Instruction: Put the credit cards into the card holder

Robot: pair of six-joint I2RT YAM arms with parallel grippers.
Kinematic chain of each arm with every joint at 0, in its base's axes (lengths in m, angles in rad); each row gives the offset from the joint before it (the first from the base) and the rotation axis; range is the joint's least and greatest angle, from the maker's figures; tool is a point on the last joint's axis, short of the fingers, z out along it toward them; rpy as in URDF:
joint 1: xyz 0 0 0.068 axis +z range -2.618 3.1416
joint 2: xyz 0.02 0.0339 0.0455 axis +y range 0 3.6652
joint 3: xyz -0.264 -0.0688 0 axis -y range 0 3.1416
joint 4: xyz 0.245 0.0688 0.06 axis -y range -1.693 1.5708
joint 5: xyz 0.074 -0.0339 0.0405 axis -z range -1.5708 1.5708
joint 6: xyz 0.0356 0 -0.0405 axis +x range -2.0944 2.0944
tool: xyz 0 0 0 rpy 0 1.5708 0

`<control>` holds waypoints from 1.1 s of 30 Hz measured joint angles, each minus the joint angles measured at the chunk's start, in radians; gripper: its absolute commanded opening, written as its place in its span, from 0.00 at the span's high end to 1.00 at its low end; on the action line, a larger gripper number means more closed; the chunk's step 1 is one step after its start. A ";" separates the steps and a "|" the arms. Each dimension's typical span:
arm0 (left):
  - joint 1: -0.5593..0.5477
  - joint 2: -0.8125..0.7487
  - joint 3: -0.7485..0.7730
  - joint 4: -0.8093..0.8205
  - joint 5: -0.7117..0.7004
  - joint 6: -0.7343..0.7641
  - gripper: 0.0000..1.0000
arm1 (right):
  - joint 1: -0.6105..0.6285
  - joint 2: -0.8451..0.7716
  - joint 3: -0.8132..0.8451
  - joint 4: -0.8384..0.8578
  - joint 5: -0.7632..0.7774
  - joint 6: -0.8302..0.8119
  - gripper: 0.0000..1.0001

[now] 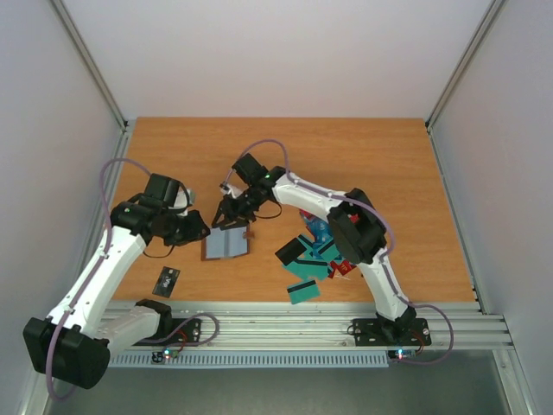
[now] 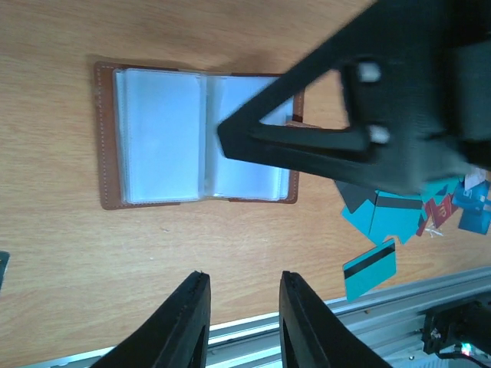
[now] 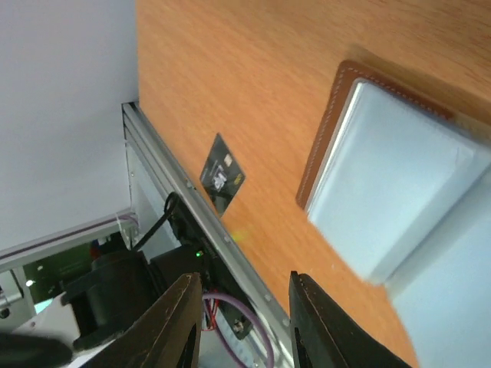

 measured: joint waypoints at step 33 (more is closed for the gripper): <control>-0.560 0.662 0.128 0.399 0.254 0.035 0.71 | -0.099 -1.326 -1.346 0.022 0.445 0.600 0.26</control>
